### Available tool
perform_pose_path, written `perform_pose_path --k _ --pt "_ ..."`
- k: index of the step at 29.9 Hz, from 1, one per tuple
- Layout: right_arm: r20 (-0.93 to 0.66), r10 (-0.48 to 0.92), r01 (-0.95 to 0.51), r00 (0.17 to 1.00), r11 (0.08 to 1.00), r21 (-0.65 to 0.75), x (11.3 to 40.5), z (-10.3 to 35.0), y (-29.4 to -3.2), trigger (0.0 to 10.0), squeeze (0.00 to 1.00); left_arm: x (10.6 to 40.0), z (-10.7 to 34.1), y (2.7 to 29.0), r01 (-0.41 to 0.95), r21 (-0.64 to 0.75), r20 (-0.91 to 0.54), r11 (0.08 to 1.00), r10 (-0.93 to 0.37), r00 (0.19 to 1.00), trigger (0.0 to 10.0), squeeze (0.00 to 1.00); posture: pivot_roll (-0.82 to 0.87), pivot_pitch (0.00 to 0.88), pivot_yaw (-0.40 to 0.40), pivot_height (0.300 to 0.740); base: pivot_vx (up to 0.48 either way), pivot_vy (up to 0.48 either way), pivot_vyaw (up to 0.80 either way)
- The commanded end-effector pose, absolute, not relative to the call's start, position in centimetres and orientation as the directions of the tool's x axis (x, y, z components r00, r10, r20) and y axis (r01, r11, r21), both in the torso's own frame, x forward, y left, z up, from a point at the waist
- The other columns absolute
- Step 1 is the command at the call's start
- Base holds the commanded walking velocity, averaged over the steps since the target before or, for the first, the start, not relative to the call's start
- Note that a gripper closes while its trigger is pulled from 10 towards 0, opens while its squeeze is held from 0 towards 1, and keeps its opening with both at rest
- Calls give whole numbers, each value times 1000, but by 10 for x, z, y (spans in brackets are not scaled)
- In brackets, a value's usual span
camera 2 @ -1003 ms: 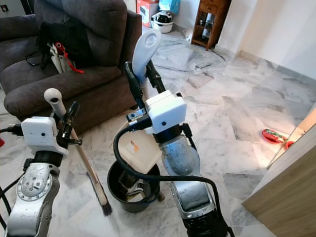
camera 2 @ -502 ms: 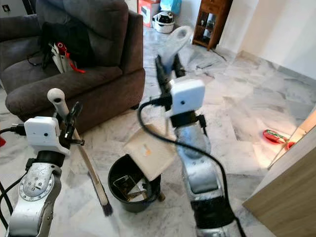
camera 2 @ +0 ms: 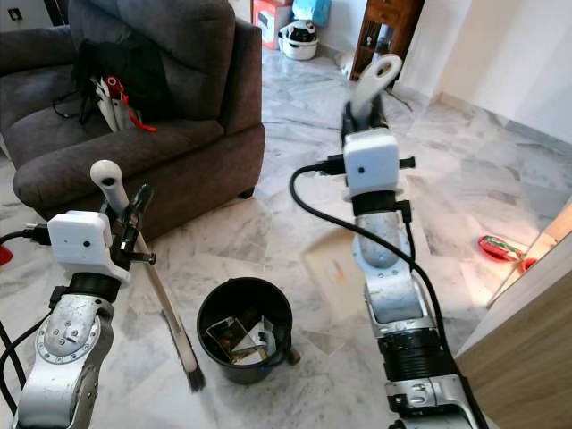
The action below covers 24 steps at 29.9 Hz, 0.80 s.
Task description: Sweep floor
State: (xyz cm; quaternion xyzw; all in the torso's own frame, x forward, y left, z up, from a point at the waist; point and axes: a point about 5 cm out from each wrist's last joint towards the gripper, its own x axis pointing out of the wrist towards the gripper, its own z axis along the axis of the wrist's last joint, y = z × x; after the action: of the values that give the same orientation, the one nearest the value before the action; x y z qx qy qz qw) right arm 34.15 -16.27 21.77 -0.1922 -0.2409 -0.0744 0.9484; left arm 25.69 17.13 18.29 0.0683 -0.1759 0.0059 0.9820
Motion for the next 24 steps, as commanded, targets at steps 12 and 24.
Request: perform_pose_path --k 12,24 --pt "341 -153 253 927 929 -270 343 166 -184 10000 0 248 179 170 -8 155 344 988 -47 938 10000 0 41 41 -55 740 0 0 0" --pt "170 -177 203 969 968 -146 338 124 -198 10000 0 238 148 189 -89 97 242 991 63 968 10000 0 33 42 -54 740 0 0 0"
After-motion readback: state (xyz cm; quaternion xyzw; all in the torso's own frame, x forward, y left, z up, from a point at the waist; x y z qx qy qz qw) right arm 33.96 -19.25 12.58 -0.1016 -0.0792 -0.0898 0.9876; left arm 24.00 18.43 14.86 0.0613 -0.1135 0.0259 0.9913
